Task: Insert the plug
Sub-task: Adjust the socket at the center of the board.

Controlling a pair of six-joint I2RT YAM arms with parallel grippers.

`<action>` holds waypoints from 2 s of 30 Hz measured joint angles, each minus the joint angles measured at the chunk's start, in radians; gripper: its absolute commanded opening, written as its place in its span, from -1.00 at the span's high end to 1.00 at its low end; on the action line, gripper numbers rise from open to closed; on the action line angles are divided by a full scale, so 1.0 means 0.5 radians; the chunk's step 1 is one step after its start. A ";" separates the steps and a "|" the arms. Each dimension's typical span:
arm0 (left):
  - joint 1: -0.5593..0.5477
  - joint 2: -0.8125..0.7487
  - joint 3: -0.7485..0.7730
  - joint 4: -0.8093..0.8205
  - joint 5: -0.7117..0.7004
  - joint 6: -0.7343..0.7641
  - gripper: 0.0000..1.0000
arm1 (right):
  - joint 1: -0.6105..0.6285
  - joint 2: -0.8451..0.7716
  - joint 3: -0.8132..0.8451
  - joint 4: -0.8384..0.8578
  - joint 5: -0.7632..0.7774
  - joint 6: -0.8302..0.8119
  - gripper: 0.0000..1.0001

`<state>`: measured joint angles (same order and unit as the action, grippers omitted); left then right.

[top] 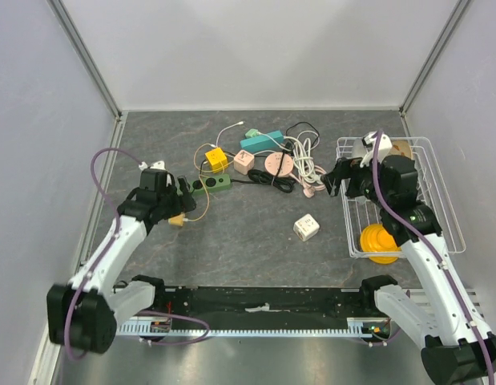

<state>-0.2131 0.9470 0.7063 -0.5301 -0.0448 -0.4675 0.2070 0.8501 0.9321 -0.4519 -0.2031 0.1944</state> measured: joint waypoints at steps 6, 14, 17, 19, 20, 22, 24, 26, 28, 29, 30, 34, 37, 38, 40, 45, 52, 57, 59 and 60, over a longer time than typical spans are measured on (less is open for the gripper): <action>0.237 0.676 0.272 0.016 0.008 0.034 -0.96 | 0.026 0.004 -0.019 0.009 -0.053 0.002 -0.96; 0.421 1.249 0.866 0.144 0.003 0.105 -0.96 | 0.033 -0.010 -0.065 0.042 -0.055 0.001 -0.96; 0.477 1.479 1.044 0.162 0.014 0.143 -0.96 | 0.035 -0.010 -0.076 0.043 -0.050 -0.002 -0.96; 0.498 1.593 1.109 0.166 0.033 0.166 -0.96 | 0.040 -0.010 -0.076 0.046 -0.048 -0.009 -0.96; 0.507 1.643 1.131 0.165 0.046 0.179 -0.96 | 0.041 -0.010 -0.078 0.050 -0.047 -0.014 -0.96; 0.510 1.711 1.151 0.146 0.089 0.198 -0.96 | 0.047 -0.010 -0.081 0.049 -0.047 -0.017 -0.96; 0.509 1.745 1.152 0.116 0.152 0.215 -0.96 | 0.050 -0.010 -0.084 0.048 -0.047 -0.018 -0.96; 0.504 1.755 1.149 0.095 0.217 0.233 -0.95 | 0.053 -0.009 -0.084 0.050 -0.048 -0.018 -0.96; 0.501 1.755 1.138 0.093 0.297 0.249 -0.93 | 0.054 -0.008 -0.084 0.051 -0.049 -0.019 -0.96; 0.500 1.755 1.128 0.098 0.331 0.257 -0.93 | 0.056 -0.005 -0.084 0.052 -0.049 -0.021 -0.96; 0.500 1.755 1.113 0.096 0.376 0.266 -0.92 | 0.057 0.001 -0.084 0.054 -0.049 -0.023 -0.96; 0.499 1.743 1.043 0.150 0.538 0.305 -0.92 | 0.064 0.024 -0.084 0.066 -0.053 -0.023 -0.97; 0.492 1.675 0.954 0.204 0.659 0.334 -0.92 | 0.064 0.032 -0.084 0.072 -0.062 -0.023 -0.96; 0.488 1.644 0.919 0.214 0.697 0.336 -0.93 | 0.064 0.032 -0.084 0.076 -0.066 -0.023 -0.96; 0.458 1.562 0.816 0.209 0.742 0.343 -0.93 | 0.064 0.034 -0.084 0.084 -0.073 -0.022 -0.96; 0.233 1.392 0.585 0.188 0.768 0.338 -0.92 | 0.064 0.048 -0.087 0.095 -0.088 -0.018 -0.96; -0.243 1.205 0.350 0.149 0.775 0.210 -0.93 | 0.065 0.060 -0.105 0.101 -0.105 -0.011 -0.96; -0.510 0.842 0.307 0.045 0.662 0.034 -0.91 | 0.066 0.060 -0.106 0.101 -0.109 -0.006 -0.96; -0.616 0.689 0.308 0.008 0.521 -0.025 -0.92 | 0.066 0.060 -0.106 0.101 -0.109 -0.003 -0.96; -0.671 0.628 0.307 -0.014 0.452 -0.055 -0.92 | 0.066 0.060 -0.106 0.101 -0.109 0.000 -0.96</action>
<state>-0.5484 1.2610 0.8600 -0.5373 0.1814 -0.4950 0.2398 0.8803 0.8791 -0.4015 -0.2577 0.1944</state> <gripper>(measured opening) 0.960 0.982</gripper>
